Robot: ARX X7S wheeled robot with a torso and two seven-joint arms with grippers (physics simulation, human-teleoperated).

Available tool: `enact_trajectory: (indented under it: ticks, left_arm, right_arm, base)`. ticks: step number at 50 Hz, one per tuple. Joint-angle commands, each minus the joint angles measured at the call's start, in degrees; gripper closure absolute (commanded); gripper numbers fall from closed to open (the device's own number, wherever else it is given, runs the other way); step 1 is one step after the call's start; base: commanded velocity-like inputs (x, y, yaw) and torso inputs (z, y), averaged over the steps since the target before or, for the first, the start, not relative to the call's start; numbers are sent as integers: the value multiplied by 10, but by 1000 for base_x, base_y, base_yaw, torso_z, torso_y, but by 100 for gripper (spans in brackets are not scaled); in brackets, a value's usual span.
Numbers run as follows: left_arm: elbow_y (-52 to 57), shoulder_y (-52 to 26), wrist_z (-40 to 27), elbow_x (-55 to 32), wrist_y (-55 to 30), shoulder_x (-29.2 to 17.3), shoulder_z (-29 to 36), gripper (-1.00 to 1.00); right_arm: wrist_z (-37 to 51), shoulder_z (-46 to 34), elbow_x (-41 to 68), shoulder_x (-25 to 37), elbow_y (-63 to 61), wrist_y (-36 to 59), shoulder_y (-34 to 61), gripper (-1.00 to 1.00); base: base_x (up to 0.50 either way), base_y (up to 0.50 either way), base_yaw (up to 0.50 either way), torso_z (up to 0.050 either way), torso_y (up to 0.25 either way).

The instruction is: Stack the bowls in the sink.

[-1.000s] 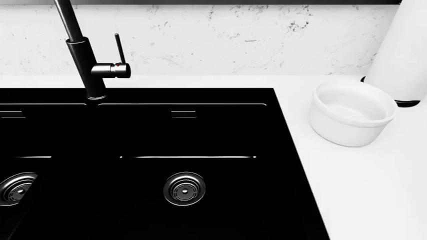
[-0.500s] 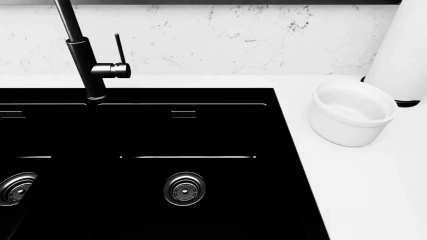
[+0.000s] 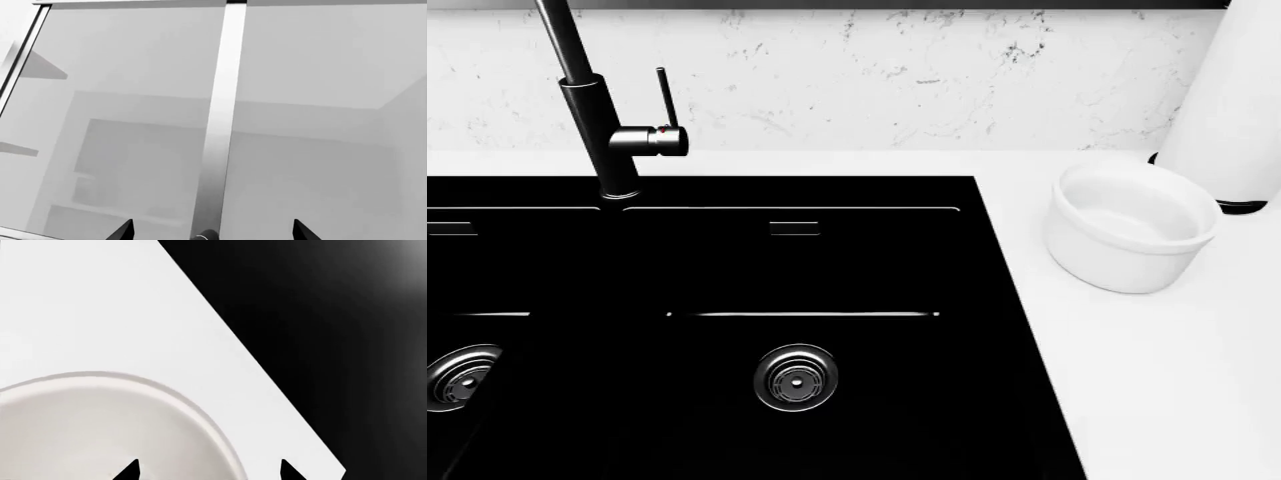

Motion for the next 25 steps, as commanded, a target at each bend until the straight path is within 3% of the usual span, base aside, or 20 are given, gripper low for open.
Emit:
enact_trajectory:
  ticks: [1, 25]
  left_arm:
    - [-1, -3, -1, -1, -3, 2, 1, -100]
    - [-1, 4, 1, 3, -3, 4, -4, -100]
  right_arm:
    - [0, -8, -8, 0, 12, 0, -14, -100]
    - [0, -45, -13, 0, 4, 0, -60, -100]
  base:
    - [0, 0, 0, 0, 0]
    - [0, 0, 0, 0, 0]
